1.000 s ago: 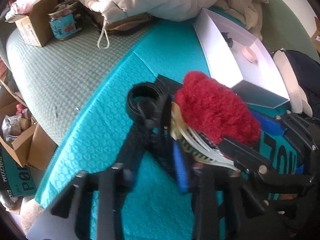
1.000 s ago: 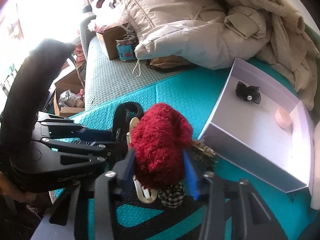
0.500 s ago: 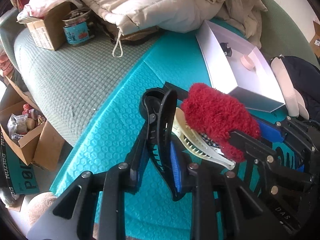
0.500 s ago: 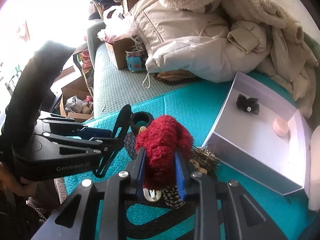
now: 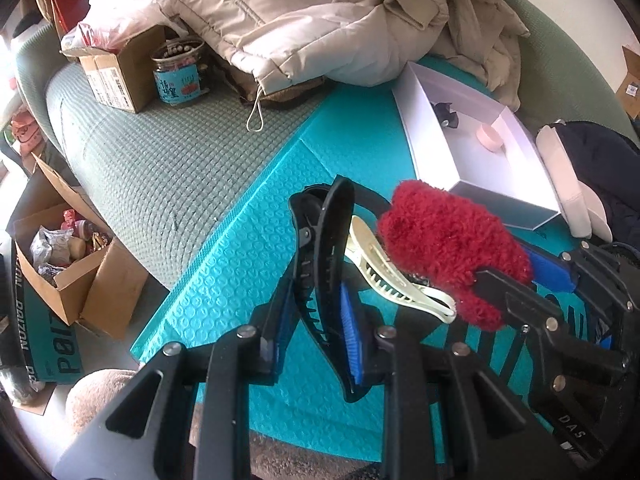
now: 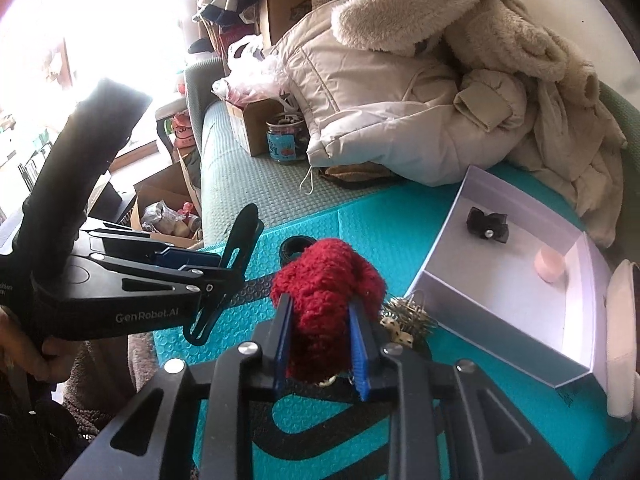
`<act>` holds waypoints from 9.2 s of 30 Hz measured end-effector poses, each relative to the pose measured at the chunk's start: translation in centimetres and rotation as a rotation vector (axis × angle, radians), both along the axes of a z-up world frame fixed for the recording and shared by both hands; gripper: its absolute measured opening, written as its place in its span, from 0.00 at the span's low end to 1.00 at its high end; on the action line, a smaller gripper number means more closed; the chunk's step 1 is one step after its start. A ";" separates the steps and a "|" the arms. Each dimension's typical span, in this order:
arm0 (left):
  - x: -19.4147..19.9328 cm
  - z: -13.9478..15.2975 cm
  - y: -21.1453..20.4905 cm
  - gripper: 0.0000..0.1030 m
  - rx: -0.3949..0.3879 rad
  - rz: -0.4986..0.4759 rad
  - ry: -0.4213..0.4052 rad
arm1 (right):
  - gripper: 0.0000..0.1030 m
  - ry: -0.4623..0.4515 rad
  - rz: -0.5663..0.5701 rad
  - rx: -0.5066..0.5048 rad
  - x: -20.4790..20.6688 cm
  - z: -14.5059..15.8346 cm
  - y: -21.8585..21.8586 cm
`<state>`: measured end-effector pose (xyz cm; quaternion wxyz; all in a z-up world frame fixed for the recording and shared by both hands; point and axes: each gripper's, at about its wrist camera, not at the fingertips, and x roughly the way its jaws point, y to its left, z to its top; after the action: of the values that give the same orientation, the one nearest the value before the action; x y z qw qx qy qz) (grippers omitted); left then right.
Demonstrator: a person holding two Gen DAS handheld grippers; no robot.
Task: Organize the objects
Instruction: 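Lift the claw clip and pom-pom with both tools toward the white box, then move both held items over the inside of the white box, then lower claw clip with left tool while right lowers pom-pom, open both, then withdraw both tools from the box toward the remaining items on the mat, then grasp the black hair tie with left tool while right grasps gold claw clip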
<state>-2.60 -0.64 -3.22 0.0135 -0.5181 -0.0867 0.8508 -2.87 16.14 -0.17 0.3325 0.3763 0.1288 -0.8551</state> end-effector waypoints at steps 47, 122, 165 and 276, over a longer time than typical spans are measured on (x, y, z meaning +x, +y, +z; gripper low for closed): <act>-1.1 1.6 17.7 0.22 -0.028 -0.346 -0.002 | 0.24 0.014 -0.265 -0.042 3.2 2.0 13.0; -26.6 1.0 20.6 0.22 -0.095 -0.347 0.007 | 0.16 0.104 -0.316 -0.034 -20.7 3.0 16.4; -31.1 -4.4 21.1 0.27 -0.062 -0.367 -0.054 | 0.45 0.017 -0.391 0.103 -24.4 -2.9 14.6; 0.5 -0.3 4.0 0.56 0.019 -0.072 -0.023 | 0.55 -0.057 -0.112 0.074 0.1 -2.2 4.0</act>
<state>-2.13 3.32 -3.54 0.0479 -0.5307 -0.0762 0.8428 -2.74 20.15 -2.39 0.2736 0.4191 0.1294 -0.8560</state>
